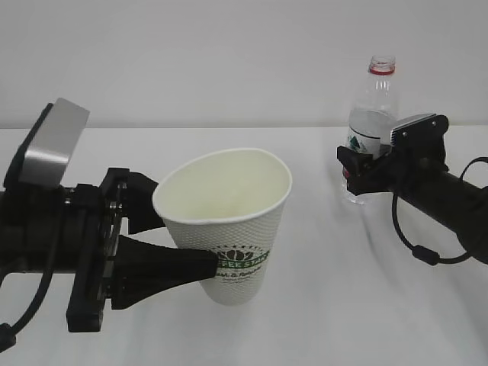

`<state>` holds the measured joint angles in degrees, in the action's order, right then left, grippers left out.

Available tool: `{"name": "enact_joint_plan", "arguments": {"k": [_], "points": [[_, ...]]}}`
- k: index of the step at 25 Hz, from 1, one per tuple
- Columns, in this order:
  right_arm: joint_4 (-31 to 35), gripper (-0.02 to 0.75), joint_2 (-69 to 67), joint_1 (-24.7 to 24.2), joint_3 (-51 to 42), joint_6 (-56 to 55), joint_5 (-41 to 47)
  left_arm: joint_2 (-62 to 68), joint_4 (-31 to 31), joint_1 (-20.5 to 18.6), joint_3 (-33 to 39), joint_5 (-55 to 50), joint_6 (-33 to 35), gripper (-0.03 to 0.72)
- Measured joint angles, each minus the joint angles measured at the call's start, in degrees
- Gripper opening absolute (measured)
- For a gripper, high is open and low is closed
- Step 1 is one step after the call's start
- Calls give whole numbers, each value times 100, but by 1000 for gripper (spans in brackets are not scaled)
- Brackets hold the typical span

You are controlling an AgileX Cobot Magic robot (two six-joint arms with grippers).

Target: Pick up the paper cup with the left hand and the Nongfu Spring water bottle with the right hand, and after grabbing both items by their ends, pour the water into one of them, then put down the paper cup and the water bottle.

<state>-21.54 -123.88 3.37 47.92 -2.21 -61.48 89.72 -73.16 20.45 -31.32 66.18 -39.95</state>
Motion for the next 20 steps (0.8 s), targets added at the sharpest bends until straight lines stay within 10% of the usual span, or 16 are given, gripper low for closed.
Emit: {"name": "enact_joint_plan", "arguments": {"k": [20], "points": [[-617, 486, 2529, 0, -1035, -67, 1066, 0, -52, 0, 0, 0, 0, 454]]}}
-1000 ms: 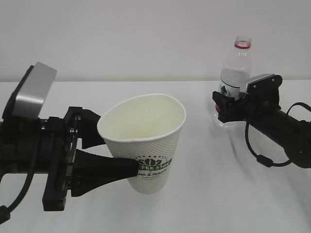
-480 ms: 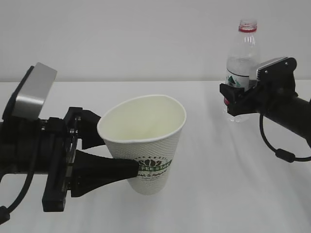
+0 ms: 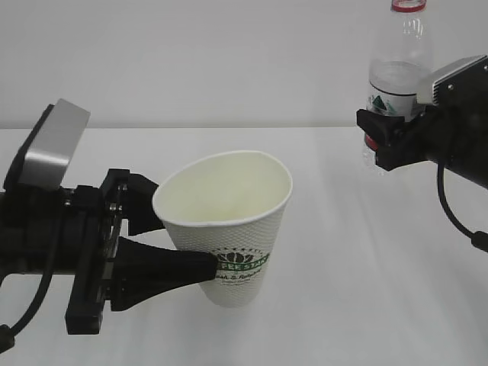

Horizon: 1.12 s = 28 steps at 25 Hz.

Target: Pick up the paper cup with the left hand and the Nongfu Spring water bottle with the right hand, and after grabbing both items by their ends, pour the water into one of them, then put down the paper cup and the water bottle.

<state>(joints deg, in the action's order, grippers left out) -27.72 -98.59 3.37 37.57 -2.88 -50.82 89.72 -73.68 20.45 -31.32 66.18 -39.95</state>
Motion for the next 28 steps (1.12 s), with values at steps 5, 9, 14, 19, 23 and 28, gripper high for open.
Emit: {"name": "enact_joint_plan", "arguments": {"k": [5, 9, 14, 19, 23, 28], "points": [[-275, 486, 461, 0, -284, -205, 187, 0, -63, 0, 0, 0, 0, 454], [-358, 486, 844, 0, -543, -250, 277, 0, -203, 0, 0, 0, 0, 453], [-599, 485, 1320, 0, -777, -475, 389, 0, -225, 0, 0, 0, 0, 453], [-952, 485, 1730, 0, -878, -739, 712, 0, -225, 0, 0, 0, 0, 453], [-1204, 485, 1941, 0, -891, -972, 794, 0, -271, 0, 0, 0, 0, 452], [-1537, 485, 2117, 0, -893, -1282, 839, 0, -295, 0, 0, 0, 0, 451]]}}
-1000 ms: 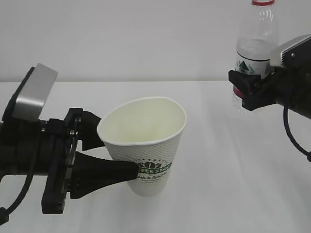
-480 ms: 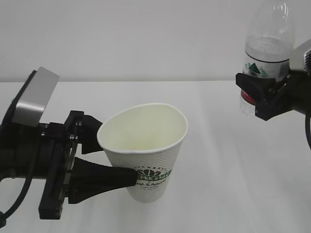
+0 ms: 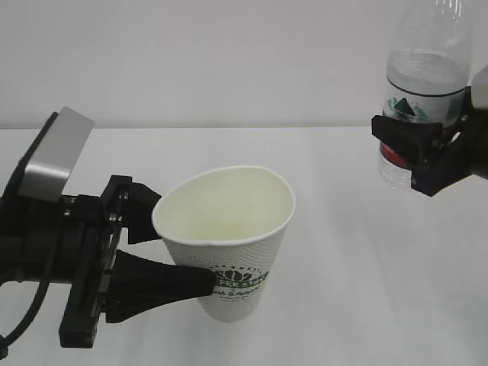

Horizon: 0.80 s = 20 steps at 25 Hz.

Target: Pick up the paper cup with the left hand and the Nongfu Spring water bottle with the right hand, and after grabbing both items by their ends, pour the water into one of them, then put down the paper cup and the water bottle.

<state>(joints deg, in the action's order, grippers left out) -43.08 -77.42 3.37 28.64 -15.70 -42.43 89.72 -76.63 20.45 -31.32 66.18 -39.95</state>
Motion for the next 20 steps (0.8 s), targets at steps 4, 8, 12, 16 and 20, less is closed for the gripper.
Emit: {"name": "enact_joint_plan", "arguments": {"k": [4, 8, 12, 16, 20], "points": [[-348, 485, 102, 0, -10, -170, 139, 0, 0, 0, 0, 0, 0, 451], [-508, 485, 167, 0, -21, -317, 161, 0, 0, 0, 0, 0, 0, 450], [-765, 485, 190, 0, -21, -462, 161, 0, 0, 0, 0, 0, 0, 450], [-955, 485, 190, 0, -21, -664, 121, 0, 0, 0, 0, 0, 0, 450], [-1228, 485, 190, 0, -21, -851, -2, 0, 0, 0, 0, 0, 0, 450]]}}
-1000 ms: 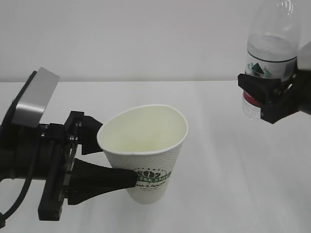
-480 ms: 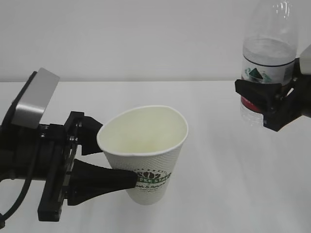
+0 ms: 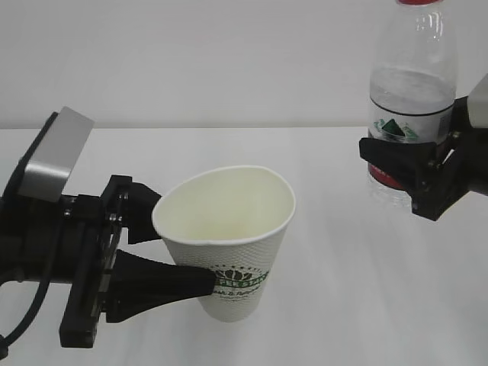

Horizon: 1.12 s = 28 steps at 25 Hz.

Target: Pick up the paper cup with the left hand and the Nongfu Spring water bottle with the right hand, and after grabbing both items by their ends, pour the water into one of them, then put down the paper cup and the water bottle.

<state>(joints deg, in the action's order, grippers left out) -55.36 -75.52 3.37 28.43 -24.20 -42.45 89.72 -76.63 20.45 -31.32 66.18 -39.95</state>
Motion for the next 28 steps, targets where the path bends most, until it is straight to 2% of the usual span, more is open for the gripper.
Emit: {"name": "enact_joint_plan", "arguments": {"k": [7, 17, 28], "points": [[-379, 485, 92, 38, 0, -146, -154, 0, 0, 107, 0, 0, 0, 450], [-426, 485, 288, 845, 0, -160, 122, -9, 0, 107, 0, 0, 0, 447], [-426, 485, 288, 1078, 0, 525, 168, -9, -10, 107, 0, 0, 0, 444]]}}
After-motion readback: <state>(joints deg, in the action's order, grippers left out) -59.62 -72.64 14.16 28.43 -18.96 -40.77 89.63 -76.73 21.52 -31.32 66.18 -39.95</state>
